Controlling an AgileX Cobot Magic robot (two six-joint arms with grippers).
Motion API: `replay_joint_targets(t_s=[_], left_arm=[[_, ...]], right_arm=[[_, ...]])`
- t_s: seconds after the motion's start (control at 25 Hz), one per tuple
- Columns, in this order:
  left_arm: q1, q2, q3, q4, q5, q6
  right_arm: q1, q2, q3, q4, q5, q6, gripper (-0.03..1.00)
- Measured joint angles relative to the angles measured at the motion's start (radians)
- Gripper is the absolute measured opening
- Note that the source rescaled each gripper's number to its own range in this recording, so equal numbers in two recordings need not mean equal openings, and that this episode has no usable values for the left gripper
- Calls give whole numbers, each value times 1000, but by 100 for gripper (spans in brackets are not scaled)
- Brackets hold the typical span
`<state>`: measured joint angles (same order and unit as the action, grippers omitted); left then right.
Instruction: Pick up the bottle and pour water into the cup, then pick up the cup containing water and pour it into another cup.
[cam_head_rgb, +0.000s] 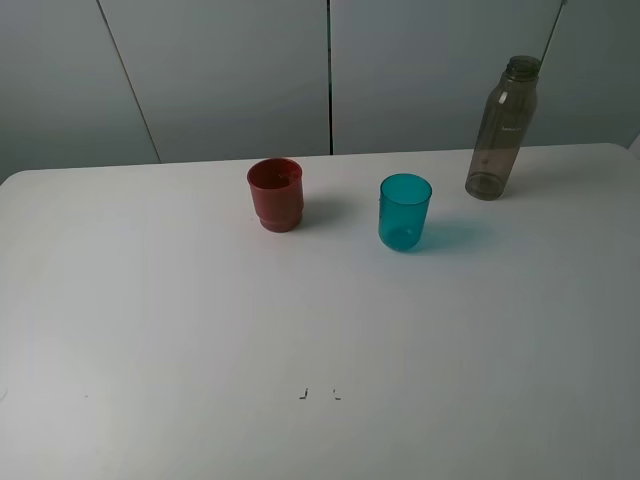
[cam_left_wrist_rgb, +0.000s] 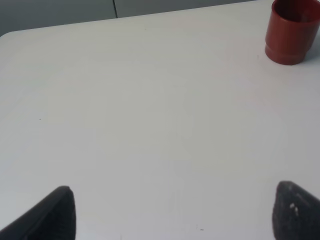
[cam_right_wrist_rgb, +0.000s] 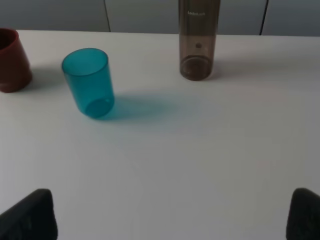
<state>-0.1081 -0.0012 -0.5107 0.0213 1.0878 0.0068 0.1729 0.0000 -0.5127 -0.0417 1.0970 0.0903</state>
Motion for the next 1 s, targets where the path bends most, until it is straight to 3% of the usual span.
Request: replay_joint_targets(t_s=[0.28, 1.0], left_arm=[[0, 0, 0, 0, 0, -7], [0, 0, 0, 0, 0, -7]], right_arm=[[0, -2, 0, -41, 0, 51, 100], [0, -2, 0, -43, 0, 55, 100]])
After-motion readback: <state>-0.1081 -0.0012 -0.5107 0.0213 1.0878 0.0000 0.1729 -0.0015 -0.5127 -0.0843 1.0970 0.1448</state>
